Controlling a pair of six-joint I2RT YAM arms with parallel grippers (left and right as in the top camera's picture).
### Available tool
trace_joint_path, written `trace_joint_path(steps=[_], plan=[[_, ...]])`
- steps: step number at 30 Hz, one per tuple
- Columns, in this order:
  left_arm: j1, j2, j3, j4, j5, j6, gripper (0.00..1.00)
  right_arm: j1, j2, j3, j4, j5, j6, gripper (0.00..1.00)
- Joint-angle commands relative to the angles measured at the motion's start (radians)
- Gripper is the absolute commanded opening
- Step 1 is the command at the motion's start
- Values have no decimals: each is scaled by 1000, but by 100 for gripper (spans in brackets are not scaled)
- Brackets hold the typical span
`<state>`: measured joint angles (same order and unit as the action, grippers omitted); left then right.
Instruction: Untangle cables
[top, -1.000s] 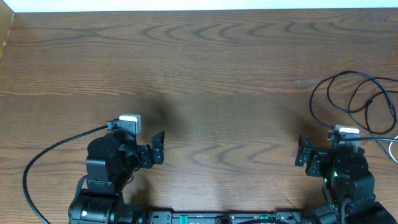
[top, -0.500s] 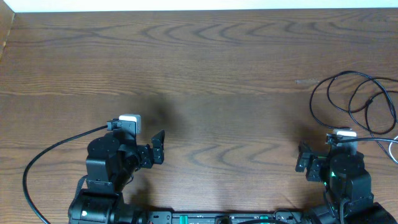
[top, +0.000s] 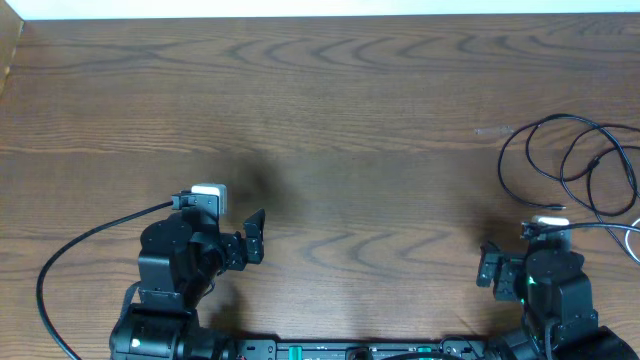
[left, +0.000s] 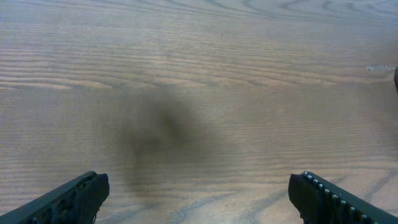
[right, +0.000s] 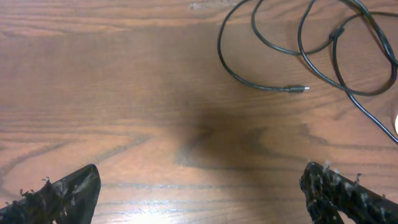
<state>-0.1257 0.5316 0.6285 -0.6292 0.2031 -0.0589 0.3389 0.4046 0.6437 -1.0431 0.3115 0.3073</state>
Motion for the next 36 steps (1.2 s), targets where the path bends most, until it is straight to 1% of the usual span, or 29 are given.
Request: trace_joint_path(steps=[1, 4, 8, 10, 15, 18, 24, 29, 36], plan=[[-4, -7, 3, 1, -10, -6, 98, 8, -6, -6, -8, 19, 14, 99], [-4, -15, 1, -3, -11, -5, 98, 8, -6, -6, -9, 19, 14, 99], [-4, -79, -4, 12, -63, -2, 98, 8, -6, -6, -9, 19, 14, 99], [-4, -129, -19, 50, -63, -6, 98, 8, -6, -6, -9, 19, 14, 99], [-4, -255, -89, 227, -67, -6, 98, 8, -6, -6, -9, 19, 14, 99], [-4, -312, -125, 282, -66, -6, 98, 8, -6, -6, -9, 19, 14, 99], [-2, -406, -199, 330, -85, -6, 98, 8, -6, -6, -9, 19, 14, 99], [-1, -533, -272, 337, -116, -6, 98, 8, -6, -6, -9, 19, 14, 99], [31, -530, -284, 357, -111, -10, 98, 8, -6, -6, -9, 19, 14, 99]])
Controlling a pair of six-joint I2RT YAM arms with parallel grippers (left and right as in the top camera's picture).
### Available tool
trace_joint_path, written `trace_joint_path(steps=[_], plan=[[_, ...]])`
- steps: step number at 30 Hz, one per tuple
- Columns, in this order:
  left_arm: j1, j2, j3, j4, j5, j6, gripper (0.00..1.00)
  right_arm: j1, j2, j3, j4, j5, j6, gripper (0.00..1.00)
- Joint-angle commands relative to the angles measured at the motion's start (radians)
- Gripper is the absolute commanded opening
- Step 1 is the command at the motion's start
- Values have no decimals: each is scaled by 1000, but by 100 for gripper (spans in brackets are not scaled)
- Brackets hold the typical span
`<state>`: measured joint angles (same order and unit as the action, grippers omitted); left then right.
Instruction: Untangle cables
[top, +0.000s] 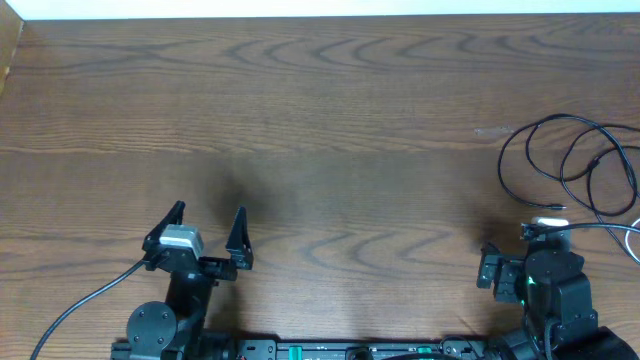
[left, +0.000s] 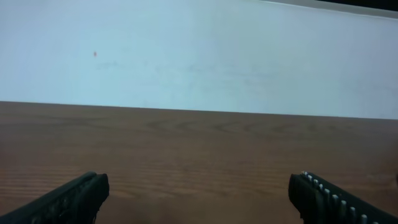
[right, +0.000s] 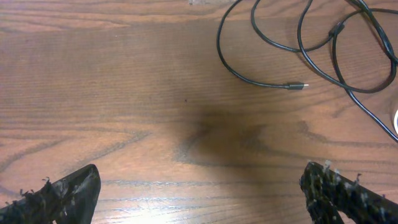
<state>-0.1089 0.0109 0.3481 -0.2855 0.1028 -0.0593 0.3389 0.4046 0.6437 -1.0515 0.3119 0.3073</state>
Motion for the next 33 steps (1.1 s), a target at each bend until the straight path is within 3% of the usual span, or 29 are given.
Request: trace_joint_path(steps=[1, 7, 16, 26, 33], plan=[[17, -10, -4, 16, -18, -10, 98, 8, -6, -6, 0, 18, 14, 99], [17, -10, -53, 79, -52, -9, 98, 8, -6, -6, 0, 18, 14, 99], [18, -10, -245, 323, -51, -29, 98, 8, -6, -6, 0, 18, 14, 99], [18, -10, -344, 495, -71, -28, 98, 8, -6, -6, 0, 18, 14, 99], [20, -10, -344, 478, -107, -28, 98, 8, -6, -6, 0, 18, 14, 99]])
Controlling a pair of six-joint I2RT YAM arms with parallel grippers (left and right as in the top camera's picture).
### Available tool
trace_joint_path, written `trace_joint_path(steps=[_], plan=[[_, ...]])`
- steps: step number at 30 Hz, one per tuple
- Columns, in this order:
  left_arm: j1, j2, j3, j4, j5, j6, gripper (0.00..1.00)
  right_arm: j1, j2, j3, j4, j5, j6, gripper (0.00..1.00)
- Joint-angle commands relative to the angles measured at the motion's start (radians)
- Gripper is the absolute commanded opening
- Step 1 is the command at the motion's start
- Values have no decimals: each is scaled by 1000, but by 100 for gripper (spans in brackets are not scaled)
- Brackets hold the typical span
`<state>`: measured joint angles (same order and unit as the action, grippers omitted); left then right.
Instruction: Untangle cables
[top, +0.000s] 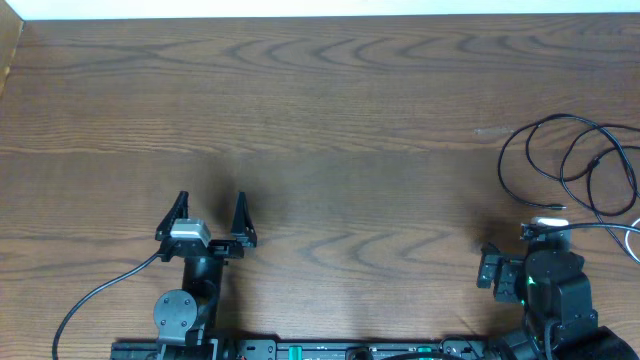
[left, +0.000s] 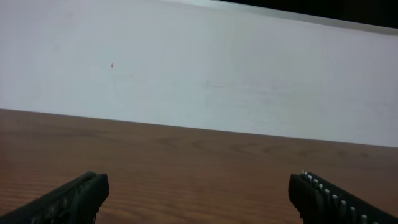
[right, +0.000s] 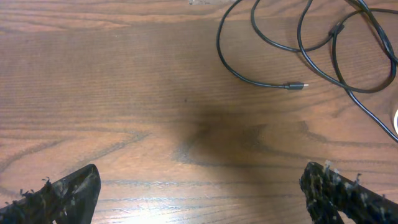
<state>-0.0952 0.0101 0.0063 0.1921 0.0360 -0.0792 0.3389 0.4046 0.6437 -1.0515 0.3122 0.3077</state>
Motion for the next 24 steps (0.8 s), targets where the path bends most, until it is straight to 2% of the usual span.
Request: trace_joint_path(steps=[1, 13, 18, 24], plan=[[9, -9, -2, -6, -49, -8, 98, 8, -6, -6, 0, 18, 13, 99], [87, -9, -3, -142, -52, -8, 98, 8, -6, -6, 0, 18, 13, 99], [89, -9, -2, -272, -52, -4, 98, 8, -6, -6, 0, 18, 13, 99], [89, -9, -2, -266, -48, 18, 98, 8, -6, -6, 0, 18, 13, 99]])
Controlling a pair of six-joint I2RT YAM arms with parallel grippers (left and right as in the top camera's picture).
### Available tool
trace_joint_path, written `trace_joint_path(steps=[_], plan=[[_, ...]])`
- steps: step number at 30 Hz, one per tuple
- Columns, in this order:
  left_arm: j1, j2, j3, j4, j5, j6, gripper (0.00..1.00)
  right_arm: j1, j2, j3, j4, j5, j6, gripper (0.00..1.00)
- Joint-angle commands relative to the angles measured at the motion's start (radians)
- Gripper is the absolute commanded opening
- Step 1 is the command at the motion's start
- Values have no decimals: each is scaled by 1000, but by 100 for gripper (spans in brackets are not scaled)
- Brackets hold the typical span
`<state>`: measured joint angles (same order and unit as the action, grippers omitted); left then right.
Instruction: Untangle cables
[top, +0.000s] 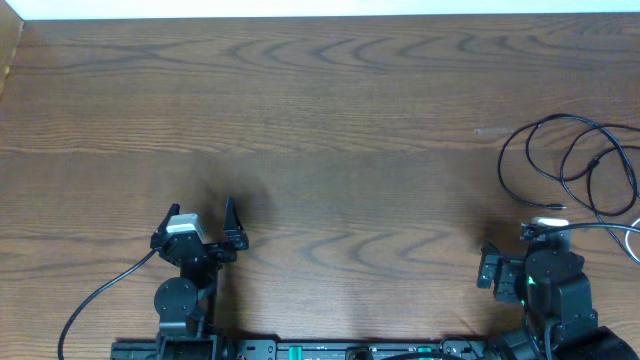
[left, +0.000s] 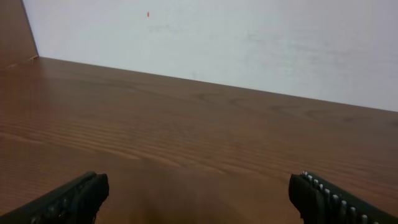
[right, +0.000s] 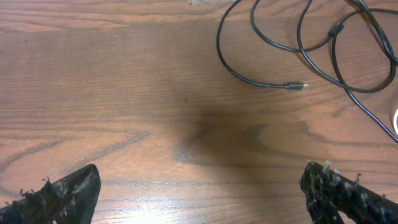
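Observation:
Thin black cables (top: 585, 165) lie in loose overlapping loops at the table's right edge; in the right wrist view the loops (right: 323, 43) fill the upper right, one plug end (right: 297, 86) lying free. My right gripper (right: 199, 196) is open and empty, just short of the cables. My left gripper (top: 197, 222) sits low at the front left, open and empty (left: 199, 196), facing the far wall.
A wooden table (top: 320, 120) spans the view, with a white wall (left: 236, 37) behind it. A white object (top: 632, 240) shows at the right edge beside the right arm. The left arm's own black cable (top: 100, 295) trails off at the front left.
My left gripper has shifted slightly left and tilted down a little, so more tabletop shows in its view. The right arm and the cables have not moved.
At first my left gripper pointed down at the table near the front left. It then drew back and tilted up toward the far wall, staying open, and now sits low there. The right gripper stayed open and still near the cables throughout.

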<state>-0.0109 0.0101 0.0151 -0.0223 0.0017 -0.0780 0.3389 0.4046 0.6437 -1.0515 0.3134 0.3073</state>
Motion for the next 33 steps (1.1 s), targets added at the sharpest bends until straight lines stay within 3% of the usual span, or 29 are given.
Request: trace_joint_path(steps=[1, 5, 33], plan=[[4, -9, -11, -51, -14, 37, 98, 8, -6, -6, 0, 17, 14, 99], [4, -9, -11, -52, -14, 121, 98, 8, -6, -6, 0, 17, 14, 99], [4, -6, -11, -51, -14, 160, 98, 8, -6, -6, 0, 17, 14, 99]])
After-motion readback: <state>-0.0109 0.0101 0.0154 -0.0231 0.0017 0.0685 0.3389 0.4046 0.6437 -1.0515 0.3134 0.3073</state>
